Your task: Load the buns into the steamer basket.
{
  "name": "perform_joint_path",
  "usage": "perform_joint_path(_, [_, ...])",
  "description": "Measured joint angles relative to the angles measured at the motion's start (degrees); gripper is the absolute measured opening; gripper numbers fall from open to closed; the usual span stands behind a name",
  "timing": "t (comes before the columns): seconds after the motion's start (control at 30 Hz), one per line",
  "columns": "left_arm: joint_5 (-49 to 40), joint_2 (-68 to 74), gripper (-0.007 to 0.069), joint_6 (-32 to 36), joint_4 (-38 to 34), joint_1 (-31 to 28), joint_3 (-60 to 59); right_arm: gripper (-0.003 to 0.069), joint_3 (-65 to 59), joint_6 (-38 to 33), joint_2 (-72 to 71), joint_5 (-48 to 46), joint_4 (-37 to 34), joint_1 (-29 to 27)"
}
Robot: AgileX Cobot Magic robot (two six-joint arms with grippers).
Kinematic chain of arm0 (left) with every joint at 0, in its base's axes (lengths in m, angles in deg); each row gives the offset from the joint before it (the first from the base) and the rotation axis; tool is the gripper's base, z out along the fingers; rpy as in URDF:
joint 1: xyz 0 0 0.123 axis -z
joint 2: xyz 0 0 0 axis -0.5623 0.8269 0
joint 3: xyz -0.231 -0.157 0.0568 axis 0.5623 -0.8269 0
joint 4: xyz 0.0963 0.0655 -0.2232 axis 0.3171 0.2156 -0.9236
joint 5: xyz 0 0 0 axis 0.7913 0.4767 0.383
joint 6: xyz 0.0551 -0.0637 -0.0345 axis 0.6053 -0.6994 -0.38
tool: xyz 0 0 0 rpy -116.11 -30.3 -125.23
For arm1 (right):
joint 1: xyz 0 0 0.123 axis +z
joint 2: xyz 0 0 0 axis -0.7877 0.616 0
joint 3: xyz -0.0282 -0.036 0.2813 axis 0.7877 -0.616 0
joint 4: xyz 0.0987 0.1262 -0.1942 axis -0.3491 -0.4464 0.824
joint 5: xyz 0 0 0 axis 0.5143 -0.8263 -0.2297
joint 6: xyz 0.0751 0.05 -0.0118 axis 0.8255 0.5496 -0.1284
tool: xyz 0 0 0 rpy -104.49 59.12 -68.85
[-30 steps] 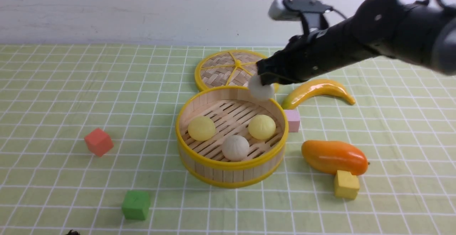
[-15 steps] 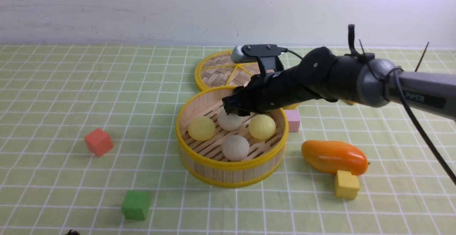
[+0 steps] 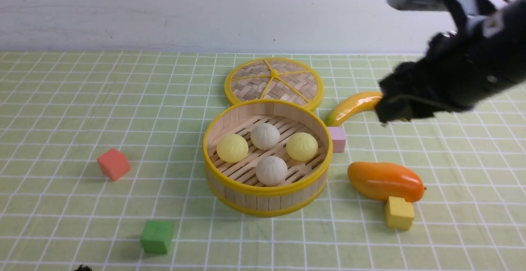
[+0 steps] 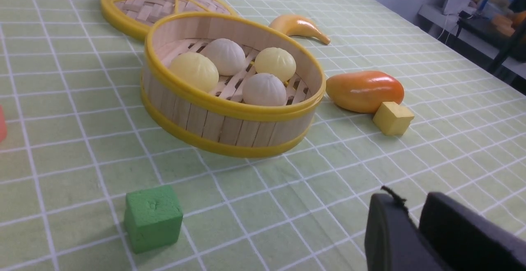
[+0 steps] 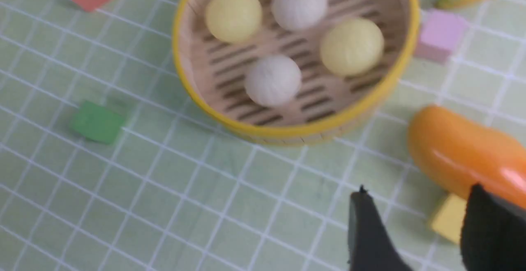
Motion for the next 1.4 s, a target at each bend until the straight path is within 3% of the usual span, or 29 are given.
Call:
perform_joint_path(0.13, [0.0, 0.0, 0.0115, 0.0, 0.0, 0.0, 0.0, 0.0109, -10.2, 5.2, -14.0, -1.3, 4.9, 0.0])
perform_joint_path(0.33, [0.0, 0.0, 0.0120, 0.0, 0.0, 0.0, 0.0, -0.0008, -17.1, 5.7, -31.8, -4.3, 5.4, 0.0])
perform_joint_path(0.47, [0.0, 0.0, 0.0120, 0.0, 0.0, 0.0, 0.0, -0.0017, -19.4, 5.4, -41.8, -4.7, 6.5, -0.1])
perform_joint_path(0.57, [0.0, 0.0, 0.0124, 0.0, 0.0, 0.0, 0.0, -0.0017, -24.0, 3.8, -51.2, -1.8, 8.8, -3.6])
perform_joint_path(0.73, [0.0, 0.0, 0.0129, 0.0, 0.0, 0.0, 0.0, -0.0017, -46.6, 0.6, -63.8, 14.4, 9.5, -15.0])
perform_joint_path(0.93, [0.0, 0.0, 0.0137, 0.0, 0.0, 0.0, 0.0, -0.0017, -72.6, 0.3, -73.9, 33.7, 9.5, -17.0])
perform_joint_path(1.4, [0.0, 0.0, 0.0151, 0.0, 0.0, 0.0, 0.0, -0.0013, -76.6, 1.0, -77.9, 32.7, 10.3, -17.1])
